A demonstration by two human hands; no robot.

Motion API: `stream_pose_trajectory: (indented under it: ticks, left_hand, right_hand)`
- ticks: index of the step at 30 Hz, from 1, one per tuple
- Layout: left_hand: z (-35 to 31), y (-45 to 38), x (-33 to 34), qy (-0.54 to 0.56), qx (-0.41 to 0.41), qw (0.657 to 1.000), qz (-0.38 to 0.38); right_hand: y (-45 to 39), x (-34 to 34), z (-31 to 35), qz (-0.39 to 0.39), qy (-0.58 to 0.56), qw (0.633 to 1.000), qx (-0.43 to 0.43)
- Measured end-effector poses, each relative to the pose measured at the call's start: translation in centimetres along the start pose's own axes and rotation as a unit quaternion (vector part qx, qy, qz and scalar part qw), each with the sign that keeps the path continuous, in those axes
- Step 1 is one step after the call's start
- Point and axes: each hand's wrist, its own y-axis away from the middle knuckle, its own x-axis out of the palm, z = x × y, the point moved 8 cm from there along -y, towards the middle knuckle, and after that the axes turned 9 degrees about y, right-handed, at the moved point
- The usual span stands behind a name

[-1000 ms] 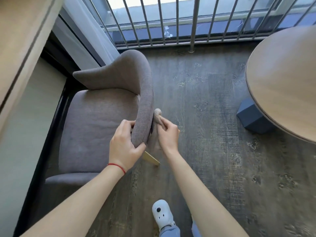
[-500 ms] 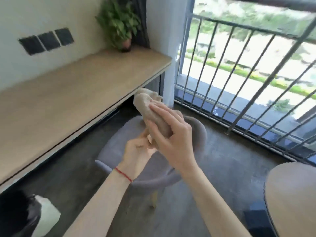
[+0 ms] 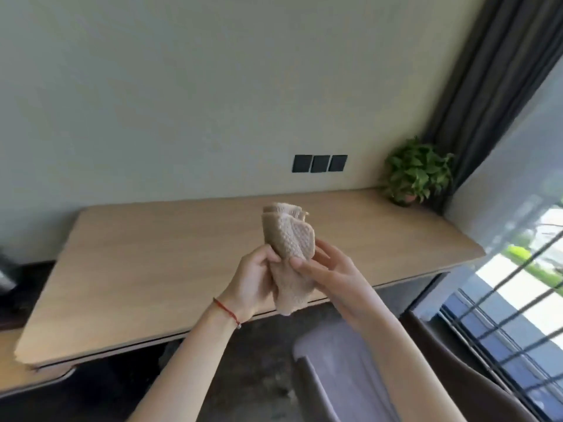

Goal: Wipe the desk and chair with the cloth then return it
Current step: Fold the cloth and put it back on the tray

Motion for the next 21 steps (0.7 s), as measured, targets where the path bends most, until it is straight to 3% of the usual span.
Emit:
stream_pose_trajectory:
  ticks: [4, 9, 13, 19, 21]
  left_hand:
    - [-8.0, 1.2, -6.4, -0.112, 0.006, 0.991, -0.067]
    - [-16.1, 1.7, -13.1, -0.208, 0.001, 0.973, -0.1]
    - [-20.7, 1.4, -17.4, -0.192, 0.037, 0.976, -0.098]
    - [-27.3, 1.6, -25.1, -0.196, 0.108, 0.953, -0.204]
    - [-29.6, 2.0, -27.3, -0.192, 0.145, 0.943, -0.23]
  right_hand:
    - [-5.8, 8.3, 0.8, 0.083, -0.005, 0.996, 0.012]
    - [-12.8, 15.2, 2.0, 0.14, -0.002, 0.989, 0.035]
    - [-18.3, 19.8, 3.1, 0.179, 0.008, 0.983, 0.037]
    - [-25.9, 24.9, 5.0, 0.205, -0.018, 0.978, 0.027]
    - [-28.2, 26.7, 6.2, 0.209, -0.013, 0.978, -0.013]
